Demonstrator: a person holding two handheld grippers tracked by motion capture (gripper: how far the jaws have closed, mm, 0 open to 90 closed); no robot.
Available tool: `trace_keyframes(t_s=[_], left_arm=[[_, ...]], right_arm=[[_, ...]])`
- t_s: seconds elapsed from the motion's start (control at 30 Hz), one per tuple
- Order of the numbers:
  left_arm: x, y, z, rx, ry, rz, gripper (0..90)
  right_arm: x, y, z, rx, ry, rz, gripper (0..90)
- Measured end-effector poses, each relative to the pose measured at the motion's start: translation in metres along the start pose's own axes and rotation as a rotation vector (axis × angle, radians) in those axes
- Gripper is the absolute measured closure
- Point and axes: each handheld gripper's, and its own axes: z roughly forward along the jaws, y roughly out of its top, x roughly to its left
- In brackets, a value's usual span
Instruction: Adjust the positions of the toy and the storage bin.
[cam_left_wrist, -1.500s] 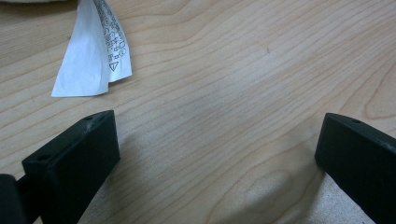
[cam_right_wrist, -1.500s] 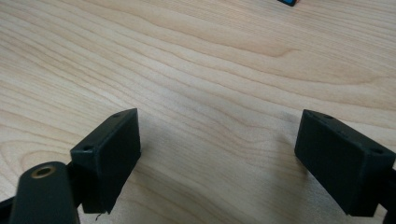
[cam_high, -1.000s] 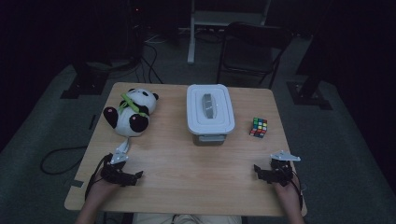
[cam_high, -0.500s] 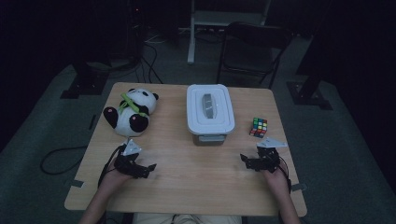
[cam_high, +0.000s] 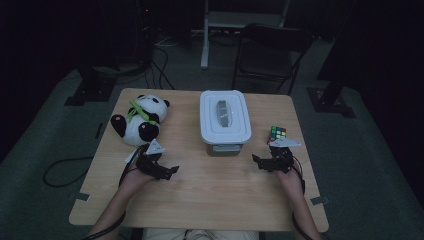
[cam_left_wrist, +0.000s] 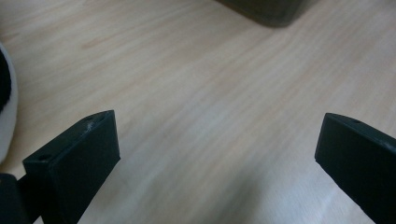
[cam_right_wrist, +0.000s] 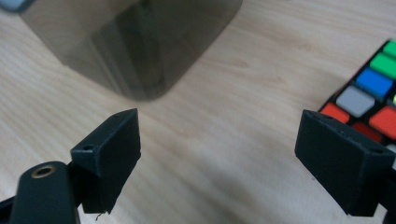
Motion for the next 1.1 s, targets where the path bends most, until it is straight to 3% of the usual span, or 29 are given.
trace_keyframes(t_s=[0.37,0.53,0.77,1.1], left_arm=[[0.011,0.030,0.025,-0.036,0.017,-0.023,0.5],[0.015,0.041,0.041,-0.020,0.020,-0.018,0.6],[0.023,0.055,0.063,-0.008,0.035,-0.027,0.5],[0.040,0.086,0.080,-0.035,0.054,-0.056,0.6]], right_arm=[[-0.009,0.020,0.016,-0.024,-0.018,-0.003,14.0],[-0.009,0.026,0.025,-0.022,-0.022,-0.027,14.0],[-0.015,0.032,0.037,-0.030,-0.028,-0.008,14.0],[-0.025,0.039,0.063,0.030,-0.008,-0.015,14.0]])
